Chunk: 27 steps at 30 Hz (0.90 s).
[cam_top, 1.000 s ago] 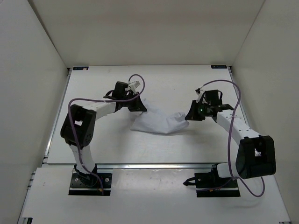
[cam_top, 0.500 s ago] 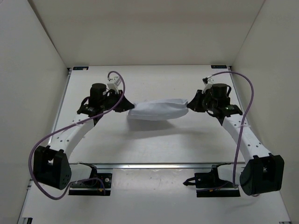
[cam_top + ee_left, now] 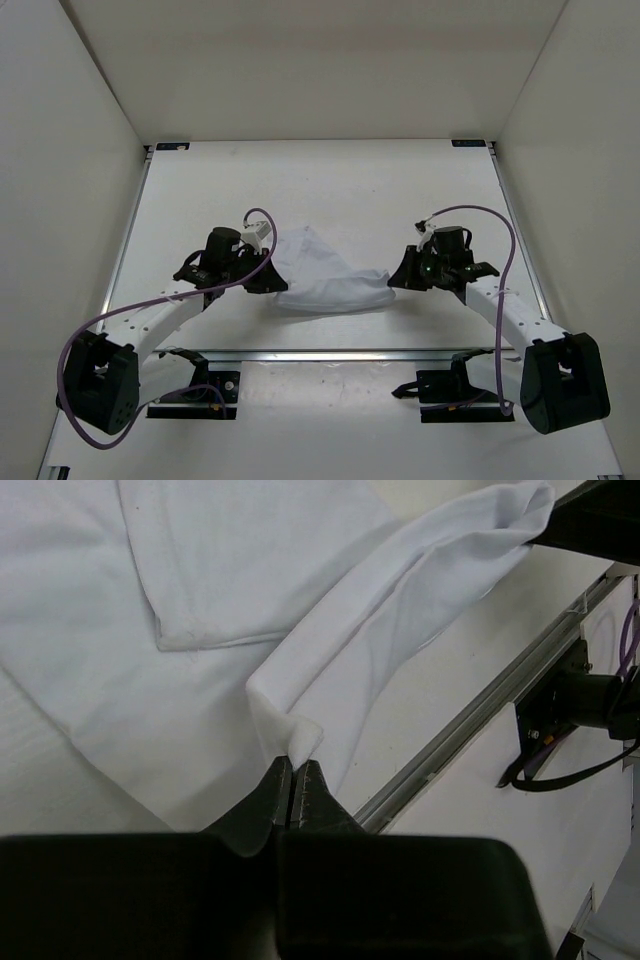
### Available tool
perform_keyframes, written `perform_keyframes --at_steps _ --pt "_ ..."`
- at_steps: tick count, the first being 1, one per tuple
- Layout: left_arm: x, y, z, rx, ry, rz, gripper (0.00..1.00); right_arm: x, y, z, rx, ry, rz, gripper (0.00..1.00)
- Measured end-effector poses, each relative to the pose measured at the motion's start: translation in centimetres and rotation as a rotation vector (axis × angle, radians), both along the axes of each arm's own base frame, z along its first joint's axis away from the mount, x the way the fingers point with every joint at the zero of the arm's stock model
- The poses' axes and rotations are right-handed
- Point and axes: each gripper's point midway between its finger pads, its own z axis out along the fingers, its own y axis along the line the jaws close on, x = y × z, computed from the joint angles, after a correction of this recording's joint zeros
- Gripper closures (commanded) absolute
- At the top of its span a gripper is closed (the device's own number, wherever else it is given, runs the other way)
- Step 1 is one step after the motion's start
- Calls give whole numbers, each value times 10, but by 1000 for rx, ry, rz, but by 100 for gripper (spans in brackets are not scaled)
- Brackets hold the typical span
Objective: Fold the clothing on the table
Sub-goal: Flatten the skirt out
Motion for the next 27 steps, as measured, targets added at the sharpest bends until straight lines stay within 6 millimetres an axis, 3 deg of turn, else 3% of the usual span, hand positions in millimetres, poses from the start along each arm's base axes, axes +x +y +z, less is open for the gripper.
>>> perform_keyframes --at_steps 1,5,9,13,27 --pt "-1 1 -2 3 3 2 100 -2 2 -1 11 1 8 87" --pt "0 1 -2 3 0 2 100 -7 10 -3 46 3 28 77" --pt "2 -1 -4 1 -1 1 100 -8 21 2 69 -24 67 56" --pt "3 0 -7 3 7 3 100 -4 26 6 90 -49 79 45" --pt "4 0 -7 -5 10 8 100 6 20 -15 57 -18 73 37"
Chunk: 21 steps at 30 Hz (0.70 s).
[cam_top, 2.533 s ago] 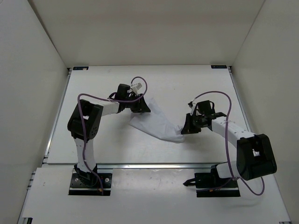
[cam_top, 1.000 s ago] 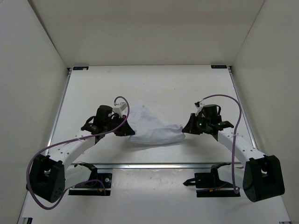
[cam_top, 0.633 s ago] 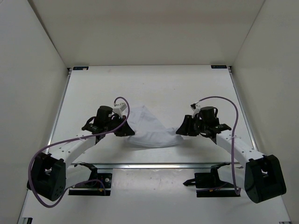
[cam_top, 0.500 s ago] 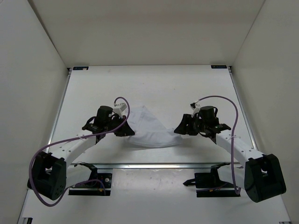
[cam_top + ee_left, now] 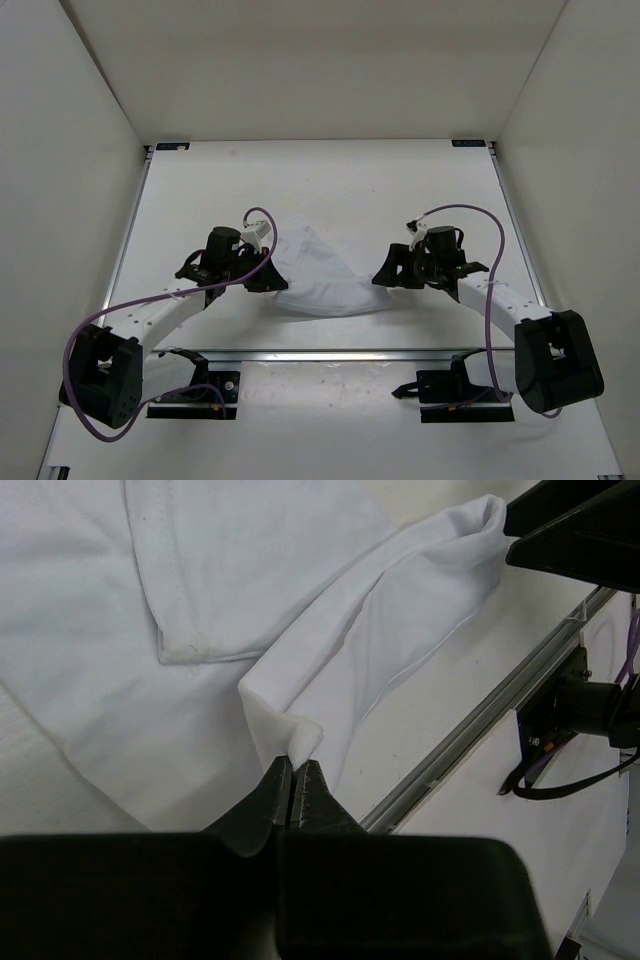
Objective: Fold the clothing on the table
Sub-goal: Flatten the skirt out
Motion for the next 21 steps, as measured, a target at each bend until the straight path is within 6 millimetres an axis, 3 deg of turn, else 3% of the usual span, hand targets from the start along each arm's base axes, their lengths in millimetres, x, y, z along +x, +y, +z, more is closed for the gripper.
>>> perform_keyframes --at_steps 8,18,21 --pt "0 0 0 -4 7 2 100 9 3 3 15 -33 9 42" --pt "-2 0 -3 -6 14 3 100 9 10 -3 12 -20 39 62" --pt "-3 0 -3 -7 15 2 100 11 12 0 14 -30 44 76"
